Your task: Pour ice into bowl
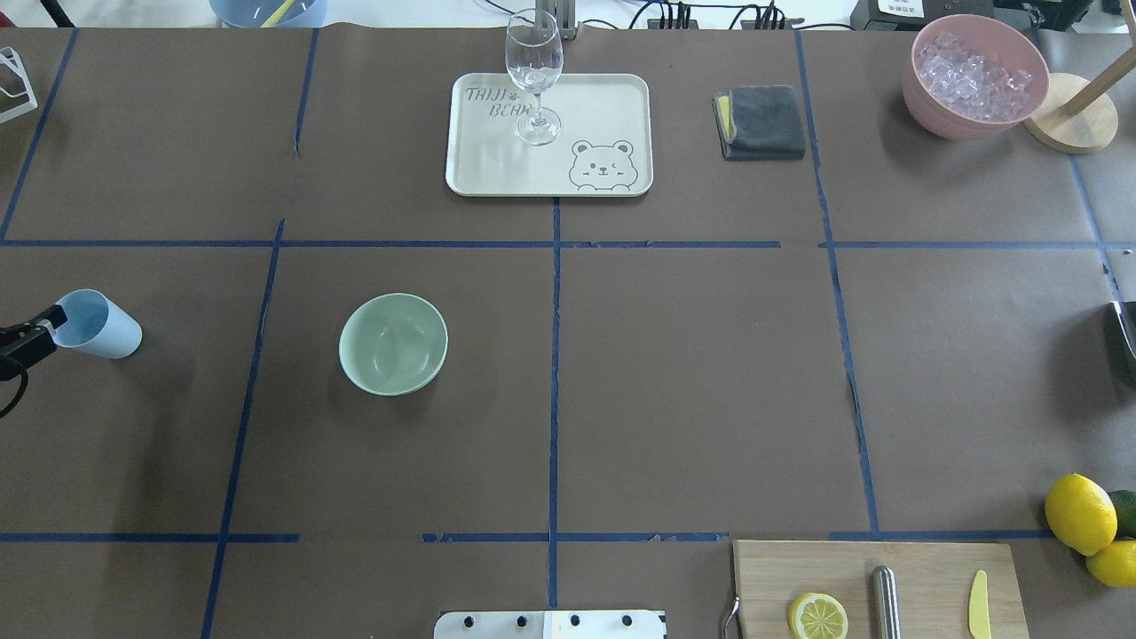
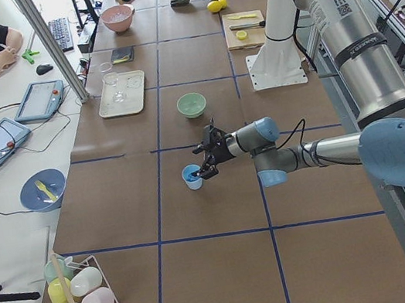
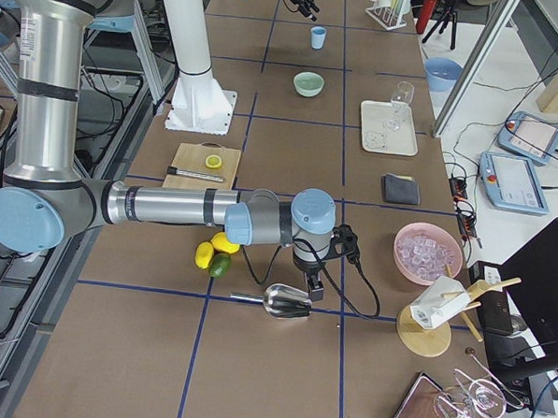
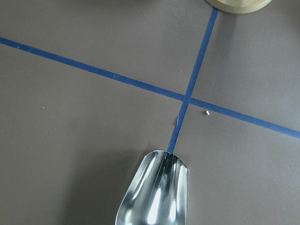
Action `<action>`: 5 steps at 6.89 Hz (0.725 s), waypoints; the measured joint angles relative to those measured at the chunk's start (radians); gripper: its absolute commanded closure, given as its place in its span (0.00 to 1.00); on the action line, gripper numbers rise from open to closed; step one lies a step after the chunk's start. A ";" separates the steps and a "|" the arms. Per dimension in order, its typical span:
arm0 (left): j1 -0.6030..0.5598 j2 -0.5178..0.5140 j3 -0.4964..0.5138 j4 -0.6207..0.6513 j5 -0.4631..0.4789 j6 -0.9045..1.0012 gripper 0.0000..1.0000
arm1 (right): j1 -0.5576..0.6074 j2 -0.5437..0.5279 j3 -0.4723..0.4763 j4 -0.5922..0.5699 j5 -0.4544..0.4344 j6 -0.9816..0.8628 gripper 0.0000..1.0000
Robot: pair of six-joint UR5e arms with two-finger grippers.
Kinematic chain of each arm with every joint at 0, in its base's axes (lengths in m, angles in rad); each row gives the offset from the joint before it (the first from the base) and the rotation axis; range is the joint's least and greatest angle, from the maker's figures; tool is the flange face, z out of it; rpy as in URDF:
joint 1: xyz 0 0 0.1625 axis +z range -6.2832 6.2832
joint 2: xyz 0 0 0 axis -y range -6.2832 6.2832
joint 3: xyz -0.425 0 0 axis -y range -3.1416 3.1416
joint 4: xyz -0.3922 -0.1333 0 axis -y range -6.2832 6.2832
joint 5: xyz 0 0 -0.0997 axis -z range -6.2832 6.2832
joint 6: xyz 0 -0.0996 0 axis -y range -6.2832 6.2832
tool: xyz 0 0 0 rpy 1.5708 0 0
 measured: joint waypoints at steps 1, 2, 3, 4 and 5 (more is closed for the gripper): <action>0.064 -0.001 0.037 0.001 0.092 -0.041 0.00 | 0.000 -0.001 0.000 0.001 0.000 0.000 0.00; 0.107 -0.005 0.063 0.003 0.152 -0.070 0.00 | 0.000 -0.002 -0.001 0.001 0.000 0.000 0.00; 0.141 -0.016 0.083 0.005 0.195 -0.095 0.00 | 0.000 -0.002 -0.002 0.001 0.000 0.000 0.00; 0.161 -0.044 0.116 0.006 0.231 -0.107 0.00 | 0.000 -0.003 -0.004 0.001 0.000 -0.002 0.00; 0.169 -0.086 0.162 0.006 0.252 -0.110 0.00 | 0.000 -0.005 -0.004 0.001 0.000 -0.003 0.00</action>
